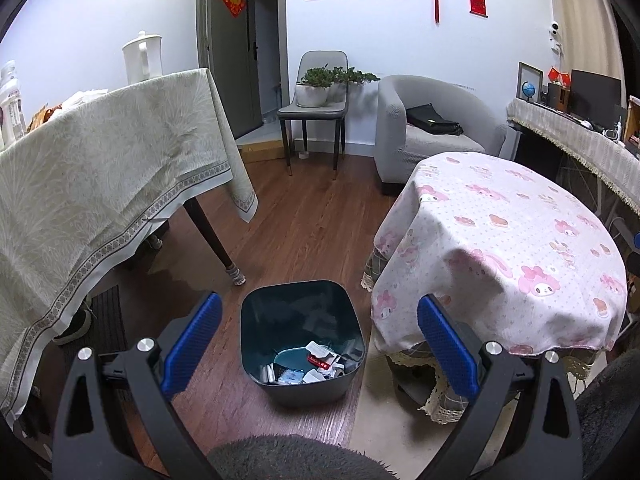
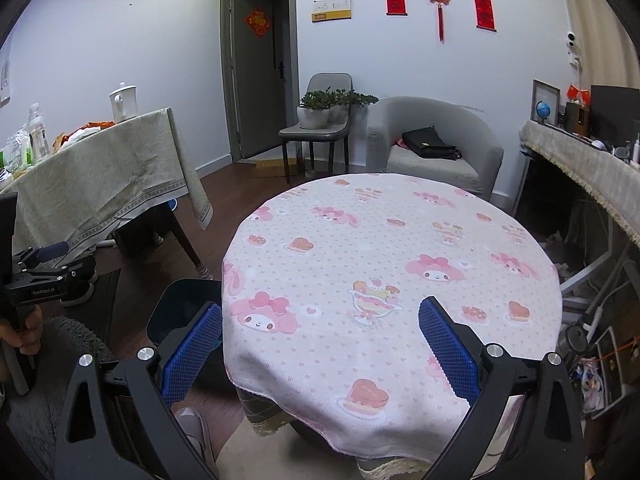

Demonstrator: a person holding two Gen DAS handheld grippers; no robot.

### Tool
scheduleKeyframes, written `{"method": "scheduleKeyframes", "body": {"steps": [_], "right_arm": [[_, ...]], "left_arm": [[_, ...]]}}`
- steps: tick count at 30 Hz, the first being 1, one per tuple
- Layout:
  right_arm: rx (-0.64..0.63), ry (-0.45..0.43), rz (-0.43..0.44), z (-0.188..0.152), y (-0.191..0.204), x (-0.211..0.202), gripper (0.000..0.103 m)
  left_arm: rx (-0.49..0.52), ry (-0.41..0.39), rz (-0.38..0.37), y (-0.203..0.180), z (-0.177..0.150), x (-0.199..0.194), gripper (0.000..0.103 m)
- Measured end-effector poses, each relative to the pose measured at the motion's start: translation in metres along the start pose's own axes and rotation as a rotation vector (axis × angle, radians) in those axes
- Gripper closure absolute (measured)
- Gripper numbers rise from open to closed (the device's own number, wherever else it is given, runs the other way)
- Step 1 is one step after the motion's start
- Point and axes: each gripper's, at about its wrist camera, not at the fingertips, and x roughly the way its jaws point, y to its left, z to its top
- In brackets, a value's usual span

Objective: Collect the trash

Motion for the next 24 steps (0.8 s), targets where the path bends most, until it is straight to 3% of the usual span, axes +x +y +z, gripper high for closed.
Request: {"method": "scheduleKeyframes", "body": {"steps": [24], "right_arm": [[0.007,0.0,0.0,-0.0009,-0.002,-0.0002,0.003]], "left_arm": [[-0.001,0.001,0.0,0.0008,-0.0007,0.001,0.003]]}}
